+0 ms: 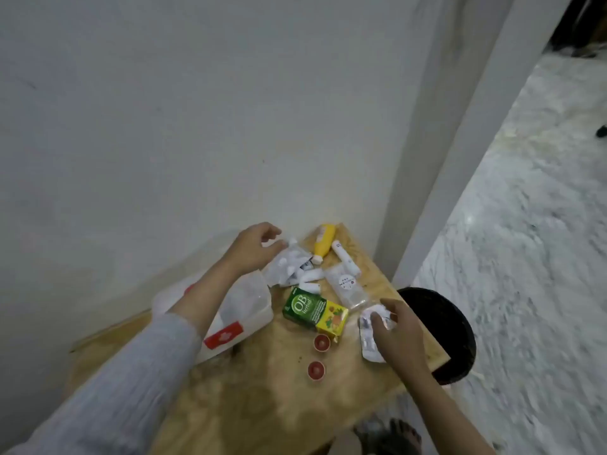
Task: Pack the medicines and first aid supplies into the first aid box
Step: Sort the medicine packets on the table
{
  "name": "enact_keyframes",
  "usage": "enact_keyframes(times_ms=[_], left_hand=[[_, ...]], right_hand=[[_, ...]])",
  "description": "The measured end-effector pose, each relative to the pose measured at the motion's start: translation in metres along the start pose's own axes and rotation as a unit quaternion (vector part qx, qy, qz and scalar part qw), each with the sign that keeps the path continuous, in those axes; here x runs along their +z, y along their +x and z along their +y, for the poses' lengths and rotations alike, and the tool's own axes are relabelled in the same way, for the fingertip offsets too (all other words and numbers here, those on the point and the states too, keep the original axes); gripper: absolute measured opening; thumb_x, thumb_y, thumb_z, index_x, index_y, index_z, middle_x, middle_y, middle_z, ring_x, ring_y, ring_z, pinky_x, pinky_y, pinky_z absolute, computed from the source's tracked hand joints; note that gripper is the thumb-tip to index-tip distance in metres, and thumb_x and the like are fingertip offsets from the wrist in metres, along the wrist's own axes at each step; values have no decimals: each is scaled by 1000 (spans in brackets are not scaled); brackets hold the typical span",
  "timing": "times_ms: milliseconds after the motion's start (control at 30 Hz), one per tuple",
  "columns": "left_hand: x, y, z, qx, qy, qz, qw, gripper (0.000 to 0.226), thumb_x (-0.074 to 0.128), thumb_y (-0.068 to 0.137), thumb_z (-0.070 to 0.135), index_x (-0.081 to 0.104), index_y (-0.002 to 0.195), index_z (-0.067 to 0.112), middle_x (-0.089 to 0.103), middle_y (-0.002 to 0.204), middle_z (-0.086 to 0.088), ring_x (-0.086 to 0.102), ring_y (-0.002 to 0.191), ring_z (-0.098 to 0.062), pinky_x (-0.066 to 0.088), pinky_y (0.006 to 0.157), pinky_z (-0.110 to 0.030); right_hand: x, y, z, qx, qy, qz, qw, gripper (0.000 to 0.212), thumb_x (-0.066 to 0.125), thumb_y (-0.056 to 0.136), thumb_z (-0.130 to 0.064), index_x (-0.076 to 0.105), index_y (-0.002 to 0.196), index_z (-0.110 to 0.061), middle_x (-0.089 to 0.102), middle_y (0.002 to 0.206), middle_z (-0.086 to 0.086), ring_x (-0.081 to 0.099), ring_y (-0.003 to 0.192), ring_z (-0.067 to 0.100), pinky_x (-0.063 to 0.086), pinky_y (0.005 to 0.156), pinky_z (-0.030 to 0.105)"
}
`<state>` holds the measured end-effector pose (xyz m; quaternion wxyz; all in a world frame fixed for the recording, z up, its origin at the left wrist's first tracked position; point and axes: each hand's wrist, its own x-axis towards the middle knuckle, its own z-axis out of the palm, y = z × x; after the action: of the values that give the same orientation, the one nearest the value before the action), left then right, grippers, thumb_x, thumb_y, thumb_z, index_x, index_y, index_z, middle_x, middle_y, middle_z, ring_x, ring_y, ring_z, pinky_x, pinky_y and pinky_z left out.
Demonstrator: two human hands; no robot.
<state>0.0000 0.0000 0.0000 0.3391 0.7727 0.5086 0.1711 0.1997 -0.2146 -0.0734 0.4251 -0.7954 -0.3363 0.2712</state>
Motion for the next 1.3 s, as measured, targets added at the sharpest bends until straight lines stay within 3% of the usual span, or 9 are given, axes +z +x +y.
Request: enact_keyframes(times_ms=[267,367,467,567,733,833,967,1167,1300], left_hand=[[46,58,-14,-41,152,-129,979,39,66,83,27,62,118,12,59,129,-13,57,116,-28,43,88,-29],[54,68,-26,-64,182,-153,969,38,68,78,20,64,116,14,59,129,-14,59,112,-30,49,90,-36],[57,72,-32,-73,219,-174,957,40,75,69,16,68,108,22,64,120,-12,62,100,-29,50,81,-32],[58,77,-36,-66,212,-155,963,35,75,65,13,71,99,23,66,115,-13,63,96,-31,50,78,-33],[57,78,-36,-50,199,-136,969,39,83,59,8,71,96,13,67,105,-17,61,87,-31,41,70,-29],[55,76,-37,-44,177,-124,975,37,81,61,3,72,96,7,66,111,-19,62,91,-33,42,74,-30],[46,66,-26,-50,130,-88,986,35,72,69,-6,70,103,1,66,114,-17,62,94,-27,43,82,-28],[29,45,9,-65,39,-42,996,32,70,73,-5,70,104,4,70,100,-12,63,87,-23,47,80,-28],[47,39,53,-37,-5,-23,999,31,70,75,-4,69,103,10,67,88,-5,61,73,-4,46,64,-6]], right_hand=[[7,-3,56,61,-116,-34,991,46,66,78,-26,57,123,-23,54,116,12,49,109,27,41,85,33],[9,-2,62,63,-122,-23,990,51,70,74,-24,58,123,-29,50,111,8,50,104,25,41,81,31],[7,2,66,54,-130,-35,989,54,71,69,-17,61,121,-32,42,104,1,49,98,23,42,81,29],[1,7,68,58,-82,-56,993,54,71,68,-9,63,119,-27,38,101,1,44,92,17,41,82,25],[-5,14,66,51,-33,-76,995,56,66,68,3,64,116,-28,47,94,4,49,78,15,36,68,8],[-5,14,69,47,-29,-80,995,56,67,66,1,64,116,-25,55,85,5,50,70,13,37,64,16],[-8,14,65,47,-1,-79,996,53,67,68,-2,65,113,-29,65,87,6,58,75,17,46,66,28],[-23,22,54,32,99,-53,993,45,70,75,-4,65,112,-29,66,100,-12,58,86,1,44,69,8],[-40,40,59,56,159,0,986,43,69,77,-4,64,115,-24,66,102,-5,62,86,8,51,76,19]])
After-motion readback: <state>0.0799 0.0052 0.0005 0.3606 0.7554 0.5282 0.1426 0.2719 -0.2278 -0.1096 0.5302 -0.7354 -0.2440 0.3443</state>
